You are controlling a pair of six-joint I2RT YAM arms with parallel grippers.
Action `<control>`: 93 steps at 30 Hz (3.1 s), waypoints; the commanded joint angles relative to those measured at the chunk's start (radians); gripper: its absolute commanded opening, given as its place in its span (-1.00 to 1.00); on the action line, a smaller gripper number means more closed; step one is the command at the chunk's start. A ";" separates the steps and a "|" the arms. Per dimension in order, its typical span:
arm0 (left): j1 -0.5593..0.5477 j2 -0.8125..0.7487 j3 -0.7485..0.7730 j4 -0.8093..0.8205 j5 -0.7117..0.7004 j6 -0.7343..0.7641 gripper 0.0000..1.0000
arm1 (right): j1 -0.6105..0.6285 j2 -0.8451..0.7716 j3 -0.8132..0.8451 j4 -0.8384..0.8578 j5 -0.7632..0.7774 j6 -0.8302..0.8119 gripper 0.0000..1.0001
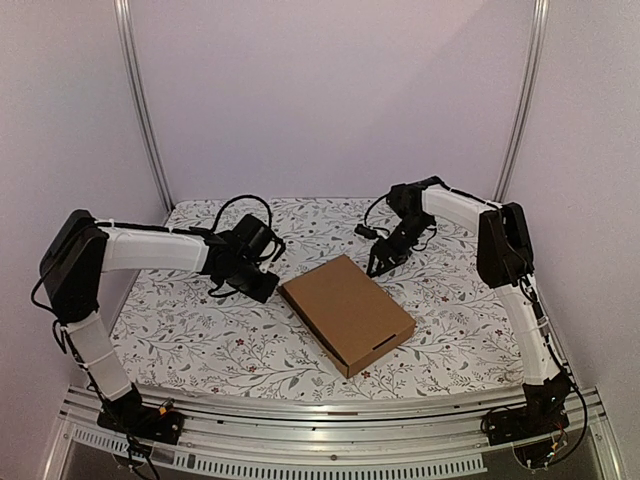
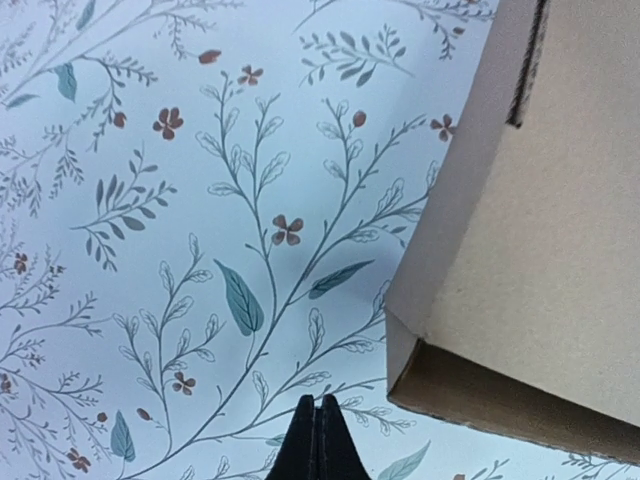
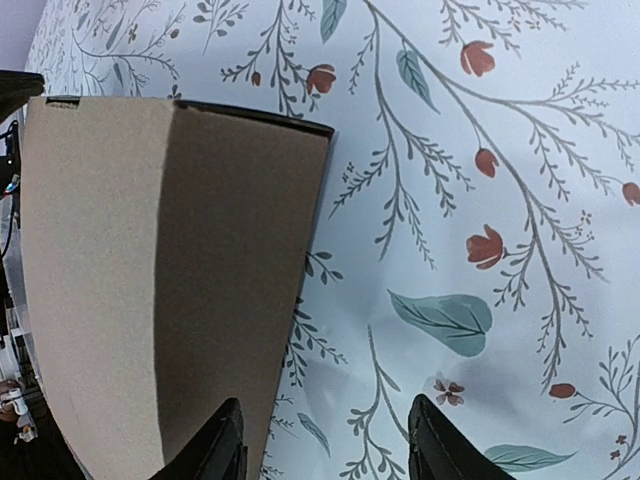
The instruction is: Fold the paper box
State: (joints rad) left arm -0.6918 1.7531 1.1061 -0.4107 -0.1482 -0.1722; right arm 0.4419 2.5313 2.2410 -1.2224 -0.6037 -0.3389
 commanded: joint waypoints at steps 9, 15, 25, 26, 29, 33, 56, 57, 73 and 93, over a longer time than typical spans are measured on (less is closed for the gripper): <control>0.018 0.131 0.066 0.034 0.138 -0.041 -1.00 | 0.046 0.045 0.083 -0.024 -0.016 0.002 0.10; 0.021 0.241 0.184 0.041 0.185 0.008 -1.00 | 0.111 0.092 0.137 -0.055 -0.033 -0.061 0.10; 0.021 0.310 0.321 0.016 0.284 0.100 -1.00 | 0.138 0.093 0.148 -0.048 -0.058 -0.085 0.10; 0.021 0.315 0.331 0.016 0.297 0.110 -1.00 | 0.141 0.095 0.151 -0.050 -0.063 -0.086 0.10; 0.021 0.343 0.361 0.018 0.338 0.117 -1.00 | 0.155 0.095 0.164 -0.060 -0.071 -0.102 0.09; 0.017 0.387 0.385 0.037 0.399 0.093 -1.00 | 0.171 0.087 0.168 -0.056 -0.066 -0.112 0.08; 0.026 -0.078 -0.038 -0.060 0.140 -0.127 -1.00 | 0.062 -0.297 -0.342 -0.025 0.031 -0.126 0.11; 0.004 -0.083 -0.061 -0.055 0.165 -0.140 -1.00 | 0.072 -0.317 -0.383 -0.015 0.034 -0.129 0.11; -0.202 0.185 0.215 -0.073 0.207 -0.136 -1.00 | 0.188 -0.281 -0.487 0.001 -0.011 -0.114 0.08; -0.141 -0.247 0.230 -0.170 -0.260 -0.041 0.15 | -0.126 -0.872 -0.622 0.059 0.140 -0.179 0.98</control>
State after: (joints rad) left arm -0.8398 1.5879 1.3464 -0.6418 -0.3222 -0.2310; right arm 0.3119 1.7802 1.6485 -1.2530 -0.4797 -0.5037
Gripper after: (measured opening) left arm 0.480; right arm 0.989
